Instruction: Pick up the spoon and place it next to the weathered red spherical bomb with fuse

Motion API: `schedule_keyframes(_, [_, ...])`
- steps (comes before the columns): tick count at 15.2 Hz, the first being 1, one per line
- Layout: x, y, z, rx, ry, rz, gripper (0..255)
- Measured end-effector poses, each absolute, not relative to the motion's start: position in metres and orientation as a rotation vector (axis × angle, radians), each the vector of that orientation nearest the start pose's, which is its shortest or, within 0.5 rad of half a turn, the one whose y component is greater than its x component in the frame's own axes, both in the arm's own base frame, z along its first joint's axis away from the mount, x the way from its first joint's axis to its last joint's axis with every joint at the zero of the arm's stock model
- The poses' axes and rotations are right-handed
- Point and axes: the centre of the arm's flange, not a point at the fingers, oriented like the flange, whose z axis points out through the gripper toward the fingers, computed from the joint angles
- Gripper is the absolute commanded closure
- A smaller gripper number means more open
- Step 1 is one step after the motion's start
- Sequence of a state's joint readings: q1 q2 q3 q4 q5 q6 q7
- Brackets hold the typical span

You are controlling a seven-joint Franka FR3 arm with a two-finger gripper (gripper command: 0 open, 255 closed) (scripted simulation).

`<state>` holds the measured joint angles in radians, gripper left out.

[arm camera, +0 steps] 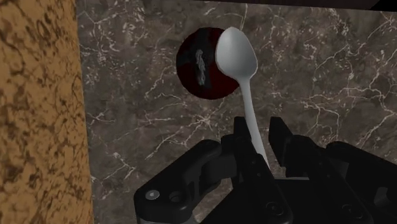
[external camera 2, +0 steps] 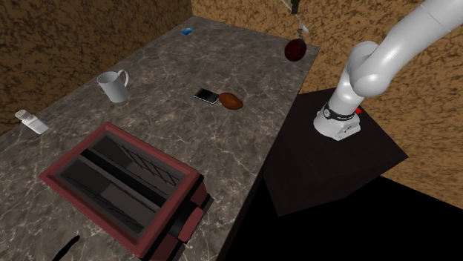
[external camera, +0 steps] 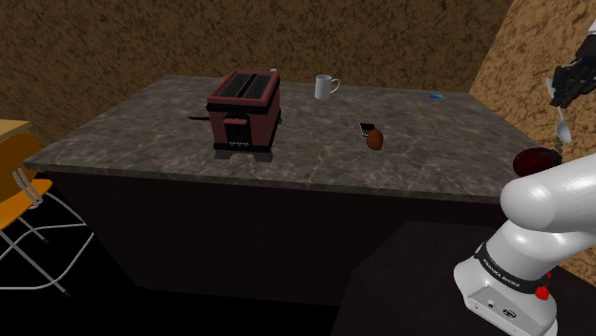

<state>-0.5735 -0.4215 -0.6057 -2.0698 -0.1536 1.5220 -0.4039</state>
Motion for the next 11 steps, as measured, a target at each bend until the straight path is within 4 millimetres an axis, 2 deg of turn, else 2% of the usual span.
schedule_keyframes(7, [0.025,-0.446,0.554,-2.767,1.016,0.120,255])
schedule_keyframes(11, [-0.020,-0.459,0.558,-2.768,1.015,0.120,255])
